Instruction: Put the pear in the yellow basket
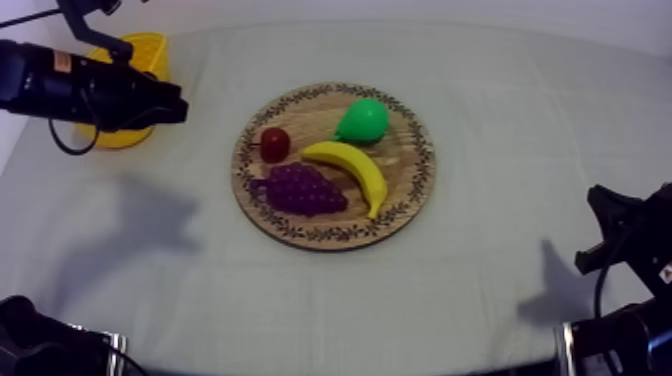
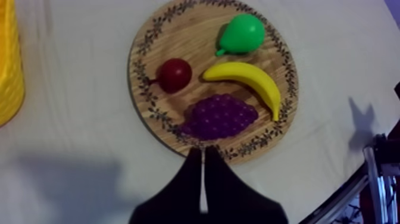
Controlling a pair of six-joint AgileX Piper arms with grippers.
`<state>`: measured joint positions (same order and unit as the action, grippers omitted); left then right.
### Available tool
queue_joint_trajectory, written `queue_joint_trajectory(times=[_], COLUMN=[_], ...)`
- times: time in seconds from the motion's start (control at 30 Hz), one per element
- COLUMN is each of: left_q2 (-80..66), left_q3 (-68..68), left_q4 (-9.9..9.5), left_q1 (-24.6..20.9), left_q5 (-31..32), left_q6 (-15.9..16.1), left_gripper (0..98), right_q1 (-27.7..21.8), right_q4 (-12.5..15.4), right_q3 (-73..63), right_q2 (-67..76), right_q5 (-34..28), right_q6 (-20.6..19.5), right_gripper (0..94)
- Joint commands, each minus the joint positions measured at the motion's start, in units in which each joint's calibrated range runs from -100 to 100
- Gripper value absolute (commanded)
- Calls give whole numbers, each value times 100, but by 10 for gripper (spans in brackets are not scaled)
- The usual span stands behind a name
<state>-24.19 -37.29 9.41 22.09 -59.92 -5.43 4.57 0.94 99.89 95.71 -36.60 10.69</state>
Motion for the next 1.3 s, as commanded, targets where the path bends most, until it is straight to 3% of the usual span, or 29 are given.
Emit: queue_joint_trajectory(times=[0.0, 0.37, 0.93, 1.2, 1.27], left_q2=[523, 2418, 5485, 6299, 6373], left_q3=[648, 3088, 6315, 7215, 7355], left_q4=[-8, -32, -144, -176, -160], left_q1=[135, 418, 468, 530, 534], left_q5=[-120, -1008, -2024, -2116, -2123], left_q6=[-44, -334, -565, -554, -350], left_gripper=[0, 0, 0, 0, 0], right_q1=[3, 3, 3, 3, 3], right_q4=[1, 1, 1, 1, 1], right_q3=[0, 0, 0, 0, 0], right_q2=[4, 4, 4, 4, 4], right_q5=[-1, -1, -1, -1, -1], right_q6=[-2, -2, -2, -2, -2], right_gripper=[4, 4, 4, 4, 4])
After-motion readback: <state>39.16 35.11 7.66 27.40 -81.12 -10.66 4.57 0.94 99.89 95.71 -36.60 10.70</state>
